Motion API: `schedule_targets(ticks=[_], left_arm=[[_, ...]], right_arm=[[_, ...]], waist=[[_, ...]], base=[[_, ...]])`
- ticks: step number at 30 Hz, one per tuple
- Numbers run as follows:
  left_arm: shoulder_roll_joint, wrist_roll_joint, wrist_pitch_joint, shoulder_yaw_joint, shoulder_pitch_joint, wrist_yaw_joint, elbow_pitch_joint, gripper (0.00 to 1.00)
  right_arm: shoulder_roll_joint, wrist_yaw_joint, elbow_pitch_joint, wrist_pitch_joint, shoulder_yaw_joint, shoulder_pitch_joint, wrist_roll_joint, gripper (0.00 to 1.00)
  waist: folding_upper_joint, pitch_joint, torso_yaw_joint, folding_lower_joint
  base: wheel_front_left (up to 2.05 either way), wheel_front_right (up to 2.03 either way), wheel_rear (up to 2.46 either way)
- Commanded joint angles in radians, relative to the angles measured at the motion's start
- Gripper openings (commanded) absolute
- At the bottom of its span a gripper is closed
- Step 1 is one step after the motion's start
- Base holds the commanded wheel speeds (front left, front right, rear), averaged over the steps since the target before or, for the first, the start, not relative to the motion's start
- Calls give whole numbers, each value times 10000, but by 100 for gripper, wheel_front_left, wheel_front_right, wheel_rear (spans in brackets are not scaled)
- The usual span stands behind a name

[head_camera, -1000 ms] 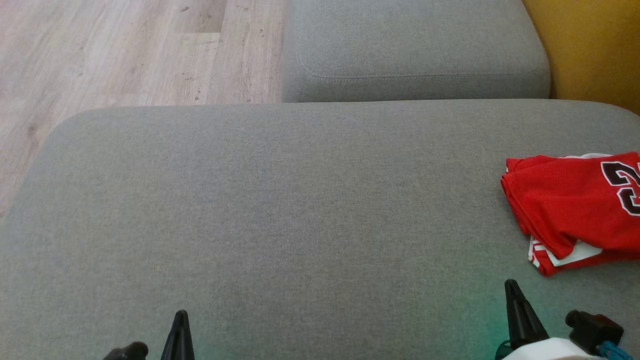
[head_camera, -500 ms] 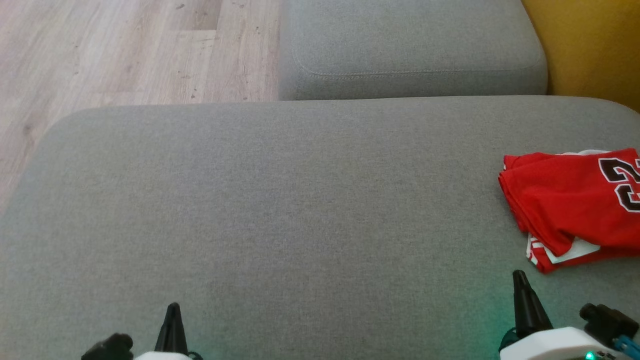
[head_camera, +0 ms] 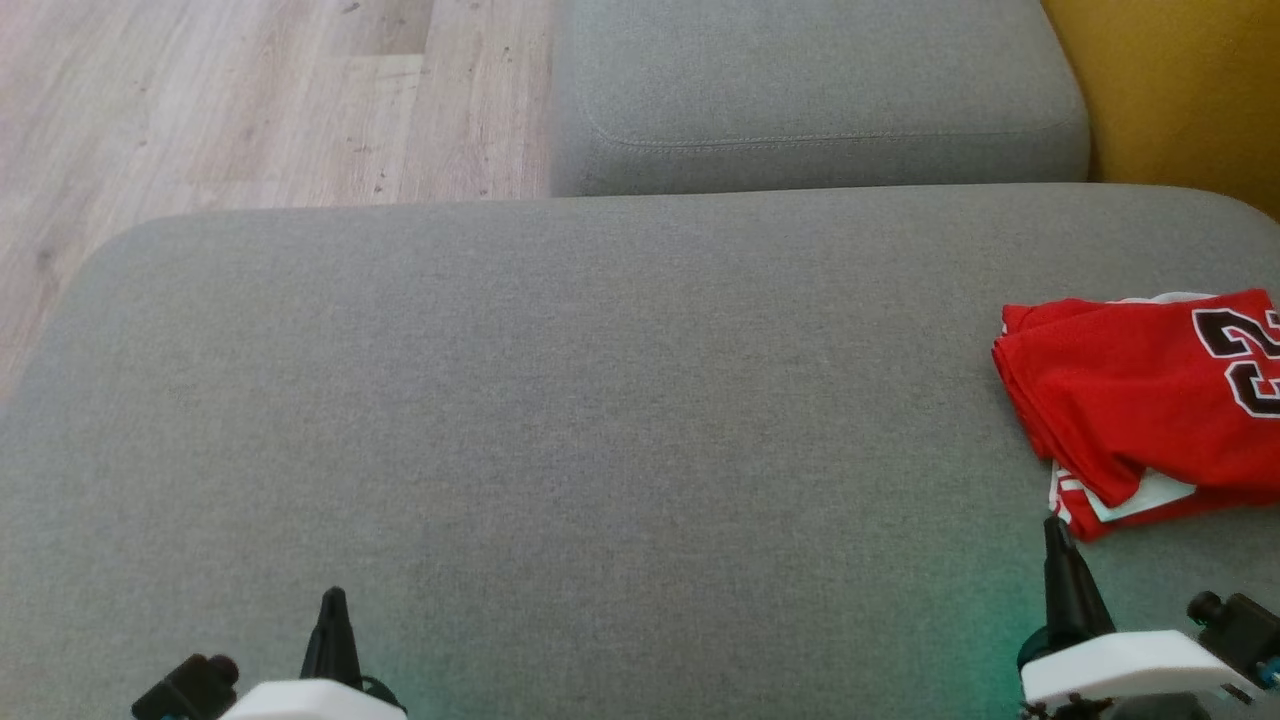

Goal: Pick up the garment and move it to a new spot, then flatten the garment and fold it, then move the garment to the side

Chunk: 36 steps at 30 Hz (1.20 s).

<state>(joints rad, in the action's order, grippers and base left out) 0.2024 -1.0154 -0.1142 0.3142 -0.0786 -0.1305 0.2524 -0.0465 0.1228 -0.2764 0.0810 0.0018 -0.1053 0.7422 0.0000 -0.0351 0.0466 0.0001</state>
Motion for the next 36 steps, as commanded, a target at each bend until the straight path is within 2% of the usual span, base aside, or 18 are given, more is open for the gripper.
schedule_targets(ticks=[1, 36], left_arm=[[-50, -227, 69, -431, 614, 134, -256, 0], [-690, -2903, 1045, -2155, 1186, 1278, -174, 0]], right_arm=[[-198, 34, 316, -74, 26, 515, 369, 0], [-243, 54, 326, -803, -353, 1246, 4336, 0]], waist=[[0, 9, -11, 0], [0, 181, -221, 0]], base=[[0, 0, 0], [0, 0, 0]])
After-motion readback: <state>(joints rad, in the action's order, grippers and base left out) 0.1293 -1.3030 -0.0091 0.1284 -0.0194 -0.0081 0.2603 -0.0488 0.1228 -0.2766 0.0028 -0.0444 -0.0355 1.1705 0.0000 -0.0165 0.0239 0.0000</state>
